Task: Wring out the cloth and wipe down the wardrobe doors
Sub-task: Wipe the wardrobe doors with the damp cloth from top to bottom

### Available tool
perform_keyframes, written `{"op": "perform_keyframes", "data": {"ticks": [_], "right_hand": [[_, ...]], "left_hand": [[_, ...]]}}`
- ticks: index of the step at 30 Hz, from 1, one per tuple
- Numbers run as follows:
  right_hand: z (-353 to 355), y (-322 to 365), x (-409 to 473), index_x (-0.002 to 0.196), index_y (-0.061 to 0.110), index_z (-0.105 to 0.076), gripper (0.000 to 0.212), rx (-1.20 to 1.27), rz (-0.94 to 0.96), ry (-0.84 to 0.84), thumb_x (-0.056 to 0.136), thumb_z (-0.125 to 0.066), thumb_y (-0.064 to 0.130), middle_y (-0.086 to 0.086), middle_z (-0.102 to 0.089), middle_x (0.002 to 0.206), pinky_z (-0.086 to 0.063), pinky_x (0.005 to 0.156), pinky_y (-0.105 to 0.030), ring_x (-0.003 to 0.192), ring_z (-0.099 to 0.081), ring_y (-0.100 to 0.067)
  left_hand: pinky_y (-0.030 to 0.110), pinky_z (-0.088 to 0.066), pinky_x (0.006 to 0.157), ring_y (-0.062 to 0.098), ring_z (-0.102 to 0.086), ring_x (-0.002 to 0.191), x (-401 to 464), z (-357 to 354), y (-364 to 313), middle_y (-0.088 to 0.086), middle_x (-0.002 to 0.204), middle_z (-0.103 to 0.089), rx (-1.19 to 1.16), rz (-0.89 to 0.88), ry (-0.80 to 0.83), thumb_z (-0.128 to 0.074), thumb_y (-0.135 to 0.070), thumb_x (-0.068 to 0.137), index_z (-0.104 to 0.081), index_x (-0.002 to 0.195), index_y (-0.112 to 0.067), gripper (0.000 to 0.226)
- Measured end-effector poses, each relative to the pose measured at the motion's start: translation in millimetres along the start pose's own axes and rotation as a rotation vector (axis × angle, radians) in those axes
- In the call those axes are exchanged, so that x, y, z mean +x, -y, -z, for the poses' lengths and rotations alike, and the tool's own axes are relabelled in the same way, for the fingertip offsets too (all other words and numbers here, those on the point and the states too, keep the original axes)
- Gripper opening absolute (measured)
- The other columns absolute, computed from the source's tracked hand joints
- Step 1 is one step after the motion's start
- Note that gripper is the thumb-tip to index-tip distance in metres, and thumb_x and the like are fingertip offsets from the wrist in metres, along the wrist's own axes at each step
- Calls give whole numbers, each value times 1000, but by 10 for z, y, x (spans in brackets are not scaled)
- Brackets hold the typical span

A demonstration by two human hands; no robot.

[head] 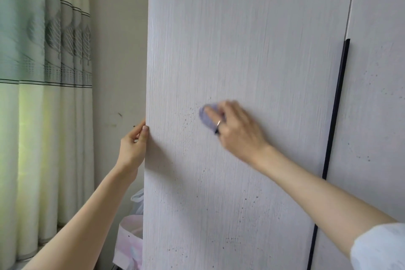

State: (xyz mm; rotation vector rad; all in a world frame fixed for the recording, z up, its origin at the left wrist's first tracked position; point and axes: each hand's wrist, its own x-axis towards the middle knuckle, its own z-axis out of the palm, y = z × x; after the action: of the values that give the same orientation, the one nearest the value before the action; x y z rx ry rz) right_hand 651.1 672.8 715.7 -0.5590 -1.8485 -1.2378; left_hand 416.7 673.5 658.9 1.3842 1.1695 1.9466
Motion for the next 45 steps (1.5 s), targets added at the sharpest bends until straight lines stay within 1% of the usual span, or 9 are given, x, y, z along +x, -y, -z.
{"op": "perform_keyframes", "data": {"ticks": [5,12,18,25,31,35,38,41,45], "right_hand": [[16,-72,386,98,-1,-66,36,58,-387,-142,63,-76,-2,-20,-51,82,-39,51,-30,72,-53,-33],[-219,306,15,95,6,-66,24,102,284,110,82,-46,2,-12,-57,81,-47,56,-34,70,-52,-28],[-174,141,583,104,-2,-66,36,52,-205,-87,69,-68,5,-21,-54,84,-47,52,-38,72,-53,-36],[-328,543,158,93,10,-68,33,80,399,172,81,-37,10,-9,-58,84,-43,57,-32,71,-52,-26],[-309,376,800,95,-3,-65,42,54,-207,-26,54,-76,-6,-18,-56,83,-41,51,-32,71,-55,-34],[-512,810,461,96,1,-68,23,108,6,2,75,-61,3,-14,-58,84,-45,57,-34,75,-50,-30],[-542,980,214,90,5,-71,50,126,212,78,92,-21,2,-8,-61,80,-47,55,-31,71,-55,-25],[-532,826,510,88,5,-67,40,79,232,94,75,-29,3,-10,-58,81,-46,54,-32,70,-54,-27],[-477,599,990,86,2,-67,29,40,-68,-29,58,-68,-5,-13,-57,82,-41,52,-31,69,-54,-30]], "left_hand": [[48,-38,106,20,-52,114,0,10,7,-5,118,-60,2,-10,1,-42,-24,100,-49,123,-39,28],[48,-41,103,17,-53,105,0,13,5,-2,117,-63,-6,-22,17,-43,-24,100,-54,121,-37,27],[47,-40,104,21,-54,112,6,24,24,-6,117,-62,-6,-16,32,-43,-24,100,-54,114,-43,26],[41,-48,81,24,-55,93,11,65,37,8,109,-65,-40,9,83,-44,-26,100,-59,116,-40,27],[23,-45,71,9,-58,84,-22,108,25,-10,98,-65,-162,133,122,-46,-23,99,-60,120,-32,27],[25,-43,81,13,-57,88,-28,233,66,-8,98,-68,-284,275,203,-50,-21,96,-66,115,-25,25],[29,-47,84,15,-61,90,-18,327,100,0,99,-68,-363,335,174,-46,-26,98,-62,118,-19,26],[31,-50,81,17,-62,85,5,368,100,3,92,-67,-409,357,152,-37,-37,100,-62,109,-18,33],[34,-51,81,19,-62,85,11,404,115,3,89,-67,-400,356,156,-29,-44,101,-63,109,-16,45]]}}
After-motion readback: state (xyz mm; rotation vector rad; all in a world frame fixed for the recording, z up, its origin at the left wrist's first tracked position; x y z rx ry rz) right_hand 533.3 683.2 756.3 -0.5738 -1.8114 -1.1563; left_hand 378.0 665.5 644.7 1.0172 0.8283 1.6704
